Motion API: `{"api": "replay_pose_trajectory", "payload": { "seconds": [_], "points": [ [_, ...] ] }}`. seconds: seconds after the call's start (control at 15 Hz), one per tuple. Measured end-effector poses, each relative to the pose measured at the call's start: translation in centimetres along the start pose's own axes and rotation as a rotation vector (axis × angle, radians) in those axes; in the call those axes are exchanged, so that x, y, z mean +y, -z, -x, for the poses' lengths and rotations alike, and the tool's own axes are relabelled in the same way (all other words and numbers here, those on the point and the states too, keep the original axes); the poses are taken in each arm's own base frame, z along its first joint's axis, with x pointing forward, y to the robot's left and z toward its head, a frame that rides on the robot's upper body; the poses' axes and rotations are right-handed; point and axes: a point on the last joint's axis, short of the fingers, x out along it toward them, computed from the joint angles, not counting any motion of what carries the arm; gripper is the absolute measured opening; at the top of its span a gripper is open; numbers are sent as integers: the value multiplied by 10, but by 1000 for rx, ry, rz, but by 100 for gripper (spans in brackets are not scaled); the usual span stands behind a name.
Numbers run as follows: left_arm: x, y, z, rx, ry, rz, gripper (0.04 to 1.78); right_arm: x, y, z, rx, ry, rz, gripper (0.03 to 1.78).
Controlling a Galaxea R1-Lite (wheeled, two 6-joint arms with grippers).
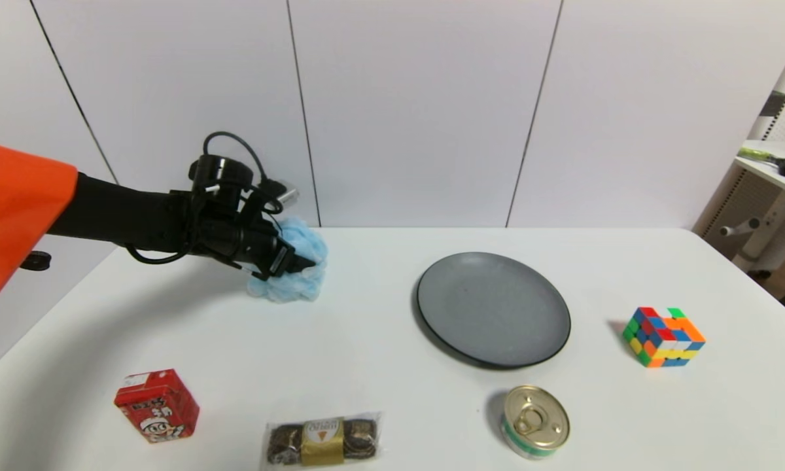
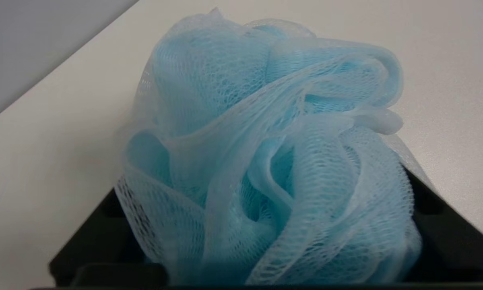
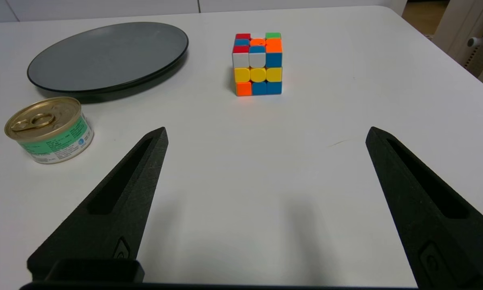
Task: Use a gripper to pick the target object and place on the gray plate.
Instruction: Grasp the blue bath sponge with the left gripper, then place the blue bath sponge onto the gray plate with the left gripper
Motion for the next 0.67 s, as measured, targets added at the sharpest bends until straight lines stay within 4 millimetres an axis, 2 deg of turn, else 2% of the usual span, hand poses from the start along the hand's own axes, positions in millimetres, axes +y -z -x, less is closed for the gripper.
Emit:
{"api": "replay_pose_trajectory", "payload": {
  "seconds": [0.13,0.47,0.67],
  "points": [
    [0,1,0,8,5,4,107,0,0,0,0,0,0,170],
    [-2,1,4,17,12,7,62,0,0,0,0,0,0,170],
    [-9,-9,10,-7,20,-10,53,0,0,0,0,0,0,170]
  ]
}}
